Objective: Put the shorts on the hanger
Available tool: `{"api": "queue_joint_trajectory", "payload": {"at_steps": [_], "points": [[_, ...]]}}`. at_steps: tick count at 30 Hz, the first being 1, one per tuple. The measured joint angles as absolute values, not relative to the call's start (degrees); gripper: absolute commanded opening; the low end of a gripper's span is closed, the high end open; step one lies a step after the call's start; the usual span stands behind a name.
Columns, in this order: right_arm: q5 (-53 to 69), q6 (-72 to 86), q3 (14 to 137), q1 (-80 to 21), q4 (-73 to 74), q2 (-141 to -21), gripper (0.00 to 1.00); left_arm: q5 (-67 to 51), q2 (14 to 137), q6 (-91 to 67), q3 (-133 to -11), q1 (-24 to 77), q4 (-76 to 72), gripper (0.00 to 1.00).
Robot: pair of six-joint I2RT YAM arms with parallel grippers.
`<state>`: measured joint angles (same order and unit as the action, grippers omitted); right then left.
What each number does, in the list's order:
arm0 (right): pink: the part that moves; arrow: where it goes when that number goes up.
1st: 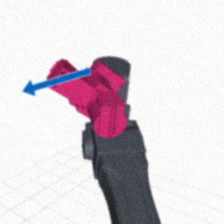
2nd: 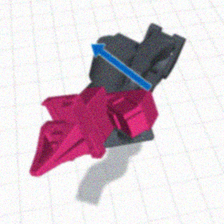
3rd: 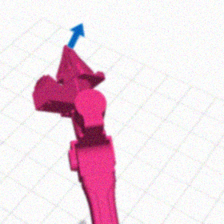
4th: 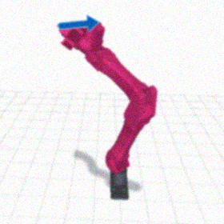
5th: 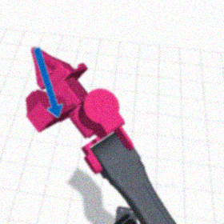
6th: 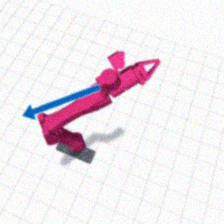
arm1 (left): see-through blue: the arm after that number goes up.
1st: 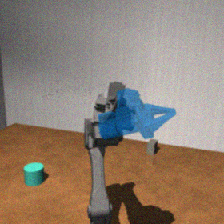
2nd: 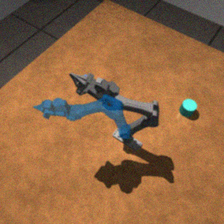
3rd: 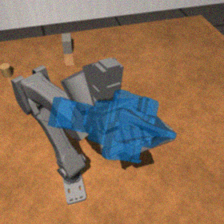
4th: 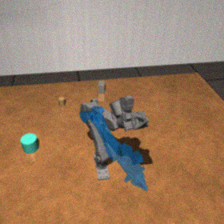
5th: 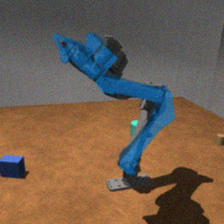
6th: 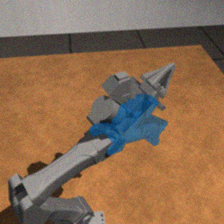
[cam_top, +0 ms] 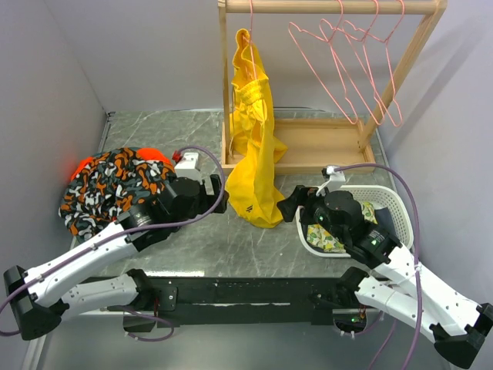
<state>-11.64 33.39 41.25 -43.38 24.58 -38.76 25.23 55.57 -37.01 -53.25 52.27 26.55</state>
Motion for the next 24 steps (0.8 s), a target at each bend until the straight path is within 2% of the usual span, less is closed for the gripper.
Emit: {"api": "queue_joint_trajectory", "payload": {"at_steps": [15, 20, 24], "points": [[-12.38, 33.39, 41.23, -43.42, 24.51, -38.09, 1.00, 36.21, 53.04, -44.34, -57.71, 50.35, 36.07, 0.99], [-11.84, 33.39, 41.08, -43.53, 24.36, -36.73, 1.00, 34.30, 55.02, -44.40, -58.76, 34.35, 38.24, 0.88], [-10.68, 33.32, 40.84, -43.55, 23.75, -36.58, 1.00, 33.12, 57.23, -43.11, -58.76, 22.11, 38.63, 0.84]]}}
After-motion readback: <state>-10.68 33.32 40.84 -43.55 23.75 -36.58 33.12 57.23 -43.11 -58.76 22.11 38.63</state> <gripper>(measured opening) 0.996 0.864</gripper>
